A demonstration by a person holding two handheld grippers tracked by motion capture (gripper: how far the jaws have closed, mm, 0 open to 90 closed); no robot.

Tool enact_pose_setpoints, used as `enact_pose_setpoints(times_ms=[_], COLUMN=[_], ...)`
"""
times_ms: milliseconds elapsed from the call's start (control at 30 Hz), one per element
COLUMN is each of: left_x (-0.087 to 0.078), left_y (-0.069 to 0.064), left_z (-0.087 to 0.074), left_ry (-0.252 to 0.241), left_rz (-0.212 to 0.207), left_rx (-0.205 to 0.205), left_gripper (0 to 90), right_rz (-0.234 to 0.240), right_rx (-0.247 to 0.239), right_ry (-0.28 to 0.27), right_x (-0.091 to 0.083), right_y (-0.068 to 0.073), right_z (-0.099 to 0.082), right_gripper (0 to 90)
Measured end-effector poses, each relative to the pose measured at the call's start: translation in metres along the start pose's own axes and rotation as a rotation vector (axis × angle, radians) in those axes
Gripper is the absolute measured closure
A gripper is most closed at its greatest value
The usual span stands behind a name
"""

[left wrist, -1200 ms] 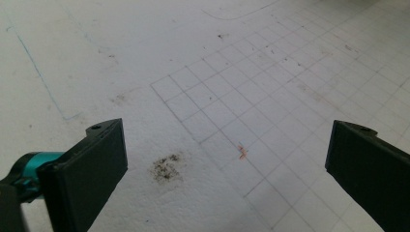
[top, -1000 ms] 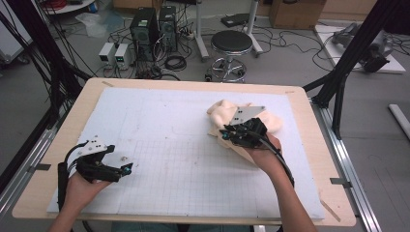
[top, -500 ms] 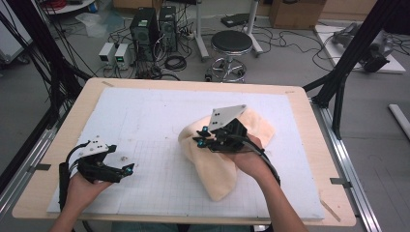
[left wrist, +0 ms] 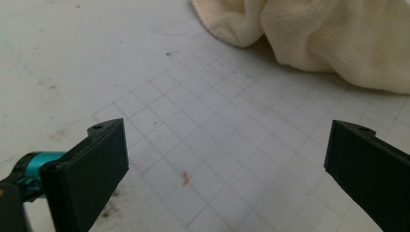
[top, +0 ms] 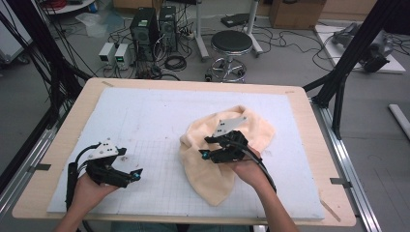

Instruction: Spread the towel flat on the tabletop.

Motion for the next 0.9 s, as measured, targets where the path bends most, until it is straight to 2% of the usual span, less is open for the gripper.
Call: enact_pose_setpoints(times_ms=[133, 200, 333, 400, 467, 533, 567, 733, 800, 833, 900], left_x=[0.004, 0.005, 0.013, 0.018, 0.023, 0.028, 0.032, 0.051, 0.061, 0.066, 0.076], left_y=[-0.011, -0.018, -0.028, -0.031, -0.032, -0.032, -0.033, -0.038, -0.039, -0.04, -0.042], left_z=[0.013, 0.019, 0.03, 0.033, 0.036, 0.039, 0.041, 0.053, 0.055, 0.055, 0.055], left_ry=[-0.027, -0.036, -0.045, -0.043, -0.038, -0.037, -0.037, -0.058, -0.054, -0.045, -0.036], left_rz=[-0.018, -0.032, -0.073, -0.085, -0.08, -0.08, -0.086, -0.159, -0.179, -0.189, -0.216], left_rx=[0.005, 0.028, 0.033, 0.035, 0.043, 0.044, 0.048, 0.065, 0.07, 0.079, 0.092], left_gripper=[2.7, 8.0, 9.4, 11.3, 16.2, 25.3, 29.4, 38.1, 40.0, 41.6, 41.9], right_rz=[-0.029, -0.049, -0.042, -0.048, -0.056, -0.059, -0.053, -0.055, -0.053, -0.051, -0.044], right_rx=[-0.009, -0.016, 0.026, 0.043, 0.049, 0.046, 0.048, 0.039, 0.045, 0.046, 0.048], right_ry=[-0.026, -0.051, -0.086, -0.083, -0.087, -0.094, -0.091, -0.035, -0.021, 0.004, 0.017], right_x=[-0.018, -0.028, -0.041, -0.044, -0.046, -0.047, -0.047, -0.041, -0.037, -0.032, -0.03], right_y=[0.004, 0.005, 0.007, 0.009, 0.012, 0.015, 0.018, 0.024, 0.025, 0.025, 0.025], right_z=[-0.006, -0.011, -0.028, -0.036, -0.044, -0.05, -0.054, -0.069, -0.076, -0.084, -0.088], right_gripper=[45.4, 43.8, 41.0, 39.2, 39.2, 40.5, 42.1, 45.7, 46.8, 47.8, 48.2])
Point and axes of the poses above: each handheld gripper's, and its own axes: x roughly forward along the jaws, z roughly out of its top, y roughly to its left, the point moved 10 cm from there along x, roughly forward along the jaws, and after that the axes turned 7 degrees about x, right-handed, at the moved point
